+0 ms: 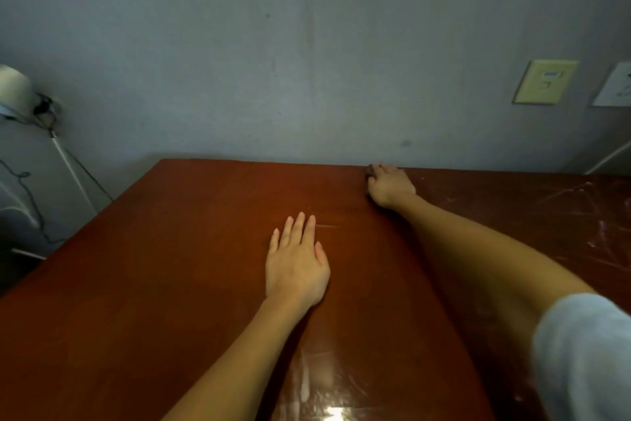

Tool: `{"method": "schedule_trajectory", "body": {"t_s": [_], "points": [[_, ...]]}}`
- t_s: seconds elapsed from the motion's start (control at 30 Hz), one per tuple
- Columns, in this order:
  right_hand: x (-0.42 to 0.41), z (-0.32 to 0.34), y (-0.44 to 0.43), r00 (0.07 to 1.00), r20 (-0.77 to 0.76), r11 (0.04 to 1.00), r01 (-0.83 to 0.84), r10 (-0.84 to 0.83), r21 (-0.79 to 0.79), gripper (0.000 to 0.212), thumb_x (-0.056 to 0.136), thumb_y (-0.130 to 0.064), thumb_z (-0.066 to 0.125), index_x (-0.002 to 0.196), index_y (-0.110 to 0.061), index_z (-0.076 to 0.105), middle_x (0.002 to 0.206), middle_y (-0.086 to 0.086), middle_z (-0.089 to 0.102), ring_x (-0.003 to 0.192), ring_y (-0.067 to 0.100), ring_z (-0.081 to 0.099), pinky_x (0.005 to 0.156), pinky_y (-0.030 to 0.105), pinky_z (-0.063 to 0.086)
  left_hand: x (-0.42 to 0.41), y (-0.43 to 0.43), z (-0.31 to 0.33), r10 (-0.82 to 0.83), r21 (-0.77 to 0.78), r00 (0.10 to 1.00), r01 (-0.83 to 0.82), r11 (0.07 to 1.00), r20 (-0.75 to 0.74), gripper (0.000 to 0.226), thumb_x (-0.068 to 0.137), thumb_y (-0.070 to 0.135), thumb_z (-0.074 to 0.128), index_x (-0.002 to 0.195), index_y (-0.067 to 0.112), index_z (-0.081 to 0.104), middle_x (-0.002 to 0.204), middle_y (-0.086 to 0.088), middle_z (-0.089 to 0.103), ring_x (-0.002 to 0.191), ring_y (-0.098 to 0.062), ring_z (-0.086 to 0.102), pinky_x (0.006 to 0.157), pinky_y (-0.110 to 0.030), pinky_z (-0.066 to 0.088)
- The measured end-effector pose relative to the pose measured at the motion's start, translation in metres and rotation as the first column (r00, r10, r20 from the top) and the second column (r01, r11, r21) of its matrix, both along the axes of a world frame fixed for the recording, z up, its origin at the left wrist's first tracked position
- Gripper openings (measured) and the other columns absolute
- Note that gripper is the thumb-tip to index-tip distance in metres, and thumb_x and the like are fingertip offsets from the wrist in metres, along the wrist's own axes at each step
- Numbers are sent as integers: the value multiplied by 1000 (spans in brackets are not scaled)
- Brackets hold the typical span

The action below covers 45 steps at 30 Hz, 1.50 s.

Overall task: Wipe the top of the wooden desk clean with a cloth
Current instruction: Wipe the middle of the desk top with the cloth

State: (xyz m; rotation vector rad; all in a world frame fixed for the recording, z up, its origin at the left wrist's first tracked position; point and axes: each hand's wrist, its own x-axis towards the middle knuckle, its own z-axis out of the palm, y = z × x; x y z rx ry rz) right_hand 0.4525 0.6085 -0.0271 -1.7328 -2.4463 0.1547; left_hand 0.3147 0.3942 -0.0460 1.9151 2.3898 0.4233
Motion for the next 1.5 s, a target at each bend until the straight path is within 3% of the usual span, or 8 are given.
{"method": "schedule_trajectory", "body": {"t_s": [0.1, 0.27, 0.5, 0.7, 1.0, 1.13, 1.23, 1.5], "points": [[-29, -1, -1, 999, -26, 999, -36, 36, 2, 50, 99, -32, 26, 145, -12, 31, 154, 12, 27, 142, 26, 24, 117, 37, 13, 0, 1, 0, 9, -9, 1000, -9, 1000, 8, 54, 103, 35, 15, 154, 23, 3, 161, 5, -3, 147, -11, -7, 121, -35, -1], [-45, -1, -23, 976, 21, 976, -214, 215, -36, 53, 102, -32, 21, 152, -14, 15, 160, 8, 10, 147, 22, 9, 118, 36, 2, 0, 3, 3, 13, -26, 1000, -13, 1000, 16, 55, 103, 35, 15, 154, 20, 2, 161, 5, -3, 147, -11, -7, 121, -35, -1], [11, -1, -74, 898, 21, 898, -440, 440, -8, 49, 104, -31, 22, 152, -22, 18, 160, 2, 12, 147, 16, 9, 119, 33, 1, -1, 2, 4, -6, -32, 1000, 7, 999, 14, 55, 103, 36, 15, 154, 20, 4, 161, 4, -2, 148, -11, -6, 121, -34, -2], [51, -5, -23, 978, -18, 978, -210, 210, -15, 49, 104, -30, 22, 151, -18, 21, 159, 7, 14, 147, 21, 12, 121, 38, 7, -1, 2, 3, -10, -33, 1000, 10, 999, 13, 55, 103, 37, 14, 154, 21, 2, 161, 4, -5, 147, -11, -8, 121, -34, -2], [-47, -11, 28, 999, -43, 1000, 24, -24, 1, 51, 96, -32, 26, 142, -14, 36, 149, 13, 35, 138, 29, 30, 117, 40, 17, 0, 3, 1, 10, -7, 1000, -10, 1000, 3, 55, 103, 36, 15, 154, 21, 1, 161, 5, -4, 147, -11, -8, 121, -36, -1], [-98, -8, 13, 988, -30, 988, -148, 149, 34, 49, 97, -32, 27, 143, -18, 37, 151, 9, 34, 139, 25, 29, 116, 38, 15, 0, 4, 1, 22, -7, 1000, -22, 1000, -2, 57, 102, 35, 15, 154, 19, -3, 161, 4, -7, 147, -10, -9, 121, -35, -2], [-109, -5, -6, 956, 19, 956, -293, 293, -8, 51, 101, -32, 22, 150, -16, 22, 159, 8, 15, 146, 23, 13, 119, 37, 6, -1, 6, 1, 49, -12, 999, -49, 999, 13, 61, 102, 36, 16, 152, 13, -10, 160, 0, -12, 147, -11, -10, 121, -33, -2], [-39, -4, -86, 776, -11, 775, -631, 631, -23, 50, 101, -27, 28, 150, -21, 22, 159, 4, 13, 147, 17, 11, 120, 34, 2, 0, 6, 4, 68, -63, 998, -69, 996, -14, 60, 103, 35, 15, 152, 8, -6, 160, -6, -9, 148, -15, -9, 121, -32, -4]]}}
